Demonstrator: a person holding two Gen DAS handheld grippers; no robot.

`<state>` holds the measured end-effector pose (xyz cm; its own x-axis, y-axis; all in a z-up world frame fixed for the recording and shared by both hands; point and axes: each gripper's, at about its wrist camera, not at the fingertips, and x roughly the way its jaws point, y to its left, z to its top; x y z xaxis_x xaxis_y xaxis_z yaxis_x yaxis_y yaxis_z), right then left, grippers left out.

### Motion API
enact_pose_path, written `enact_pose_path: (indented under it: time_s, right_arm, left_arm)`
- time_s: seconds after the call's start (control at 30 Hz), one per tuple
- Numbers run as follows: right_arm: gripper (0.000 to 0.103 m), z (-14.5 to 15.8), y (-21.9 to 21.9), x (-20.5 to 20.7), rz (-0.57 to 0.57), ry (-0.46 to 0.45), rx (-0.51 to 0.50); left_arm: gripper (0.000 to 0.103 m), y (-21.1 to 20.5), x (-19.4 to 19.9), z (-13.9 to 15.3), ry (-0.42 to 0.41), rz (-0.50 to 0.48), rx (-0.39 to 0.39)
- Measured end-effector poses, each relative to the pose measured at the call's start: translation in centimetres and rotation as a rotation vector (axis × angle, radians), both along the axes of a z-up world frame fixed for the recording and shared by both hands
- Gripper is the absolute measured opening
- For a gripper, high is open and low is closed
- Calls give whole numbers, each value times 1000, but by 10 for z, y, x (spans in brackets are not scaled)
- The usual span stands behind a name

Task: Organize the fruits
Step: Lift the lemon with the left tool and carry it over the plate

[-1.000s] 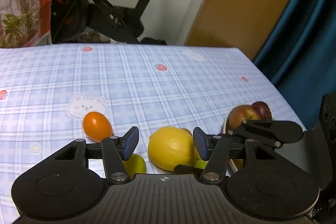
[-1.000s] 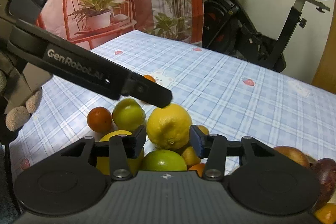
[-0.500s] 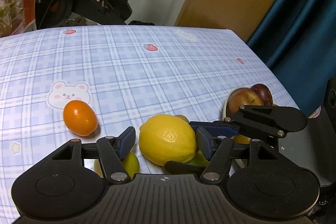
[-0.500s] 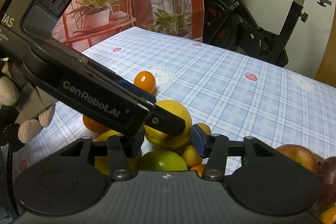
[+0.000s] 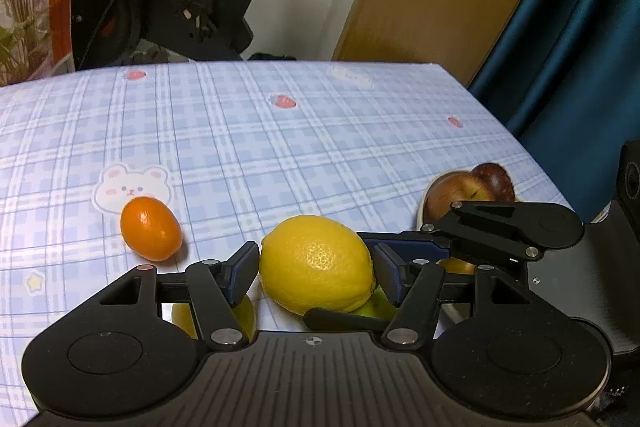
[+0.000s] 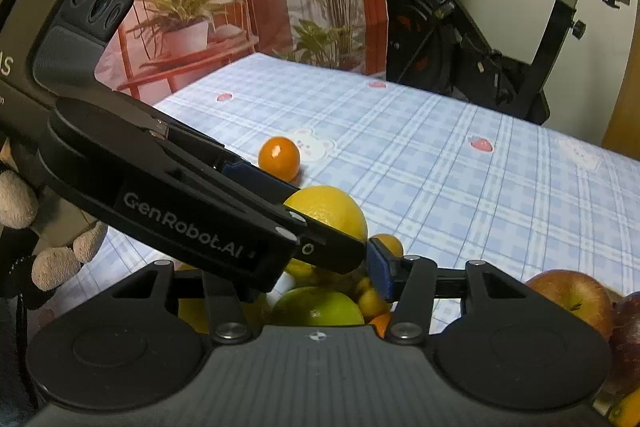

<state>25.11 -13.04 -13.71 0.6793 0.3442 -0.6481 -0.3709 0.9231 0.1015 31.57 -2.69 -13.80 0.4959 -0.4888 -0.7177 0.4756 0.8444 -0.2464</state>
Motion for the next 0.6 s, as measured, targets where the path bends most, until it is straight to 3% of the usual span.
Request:
enact_pose_path:
  time_s: [0.6]
  right_arm:
    - [53, 26, -29, -41, -42, -80, 34]
  left_arm:
    - [65, -44, -34, 30, -71, -49, 42]
